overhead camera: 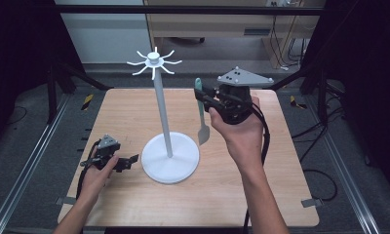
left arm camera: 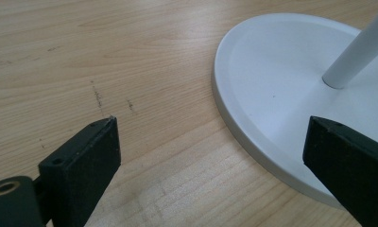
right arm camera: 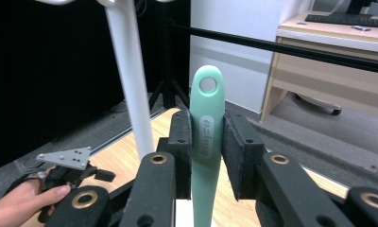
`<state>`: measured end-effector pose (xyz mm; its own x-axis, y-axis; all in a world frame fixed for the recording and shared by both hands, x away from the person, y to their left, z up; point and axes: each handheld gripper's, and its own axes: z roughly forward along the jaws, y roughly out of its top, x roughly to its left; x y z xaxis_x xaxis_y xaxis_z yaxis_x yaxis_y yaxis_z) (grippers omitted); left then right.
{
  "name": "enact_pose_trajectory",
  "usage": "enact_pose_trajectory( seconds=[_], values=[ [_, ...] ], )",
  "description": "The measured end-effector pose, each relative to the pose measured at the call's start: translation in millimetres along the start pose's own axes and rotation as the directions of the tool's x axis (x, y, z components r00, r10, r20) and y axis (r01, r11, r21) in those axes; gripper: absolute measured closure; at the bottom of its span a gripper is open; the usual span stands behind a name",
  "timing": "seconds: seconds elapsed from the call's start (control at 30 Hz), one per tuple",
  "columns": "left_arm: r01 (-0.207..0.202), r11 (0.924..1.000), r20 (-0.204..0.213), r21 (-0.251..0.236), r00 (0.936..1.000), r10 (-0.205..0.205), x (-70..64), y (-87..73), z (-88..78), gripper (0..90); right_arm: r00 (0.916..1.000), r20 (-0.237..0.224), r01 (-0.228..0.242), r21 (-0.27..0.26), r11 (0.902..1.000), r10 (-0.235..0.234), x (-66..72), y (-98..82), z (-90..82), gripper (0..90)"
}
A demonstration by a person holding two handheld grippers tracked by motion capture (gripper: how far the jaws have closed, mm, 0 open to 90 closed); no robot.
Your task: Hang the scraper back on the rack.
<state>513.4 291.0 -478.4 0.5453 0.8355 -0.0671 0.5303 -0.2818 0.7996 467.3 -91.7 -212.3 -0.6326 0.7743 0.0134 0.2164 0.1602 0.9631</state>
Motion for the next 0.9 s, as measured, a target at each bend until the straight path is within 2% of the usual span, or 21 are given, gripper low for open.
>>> enact_pose_trajectory(
  seconds=[0.27,0.63,0.9],
  values=[
    [0.013,0.9999,0.001,-0.003,0.9999,-0.013,2.3,-0.3,-1.3,4.6,0.9992,-0.029,0.026,-0.025,0.9993,-0.026,14.0,16.8,-2.4,74.3],
    [0.022,0.9997,0.003,-0.005,0.9998,-0.022,3.2,-0.3,-1.9,4.6,0.9965,-0.066,0.048,-0.036,0.9982,-0.051,24.2,31.1,-5.3,74.3],
    [0.023,0.9997,0.004,-0.004,0.9997,-0.023,4.0,-0.3,-1.7,4.6,0.9928,-0.095,0.070,-0.024,0.9972,-0.072,31.5,37.3,-2.1,74.3]
  ],
)
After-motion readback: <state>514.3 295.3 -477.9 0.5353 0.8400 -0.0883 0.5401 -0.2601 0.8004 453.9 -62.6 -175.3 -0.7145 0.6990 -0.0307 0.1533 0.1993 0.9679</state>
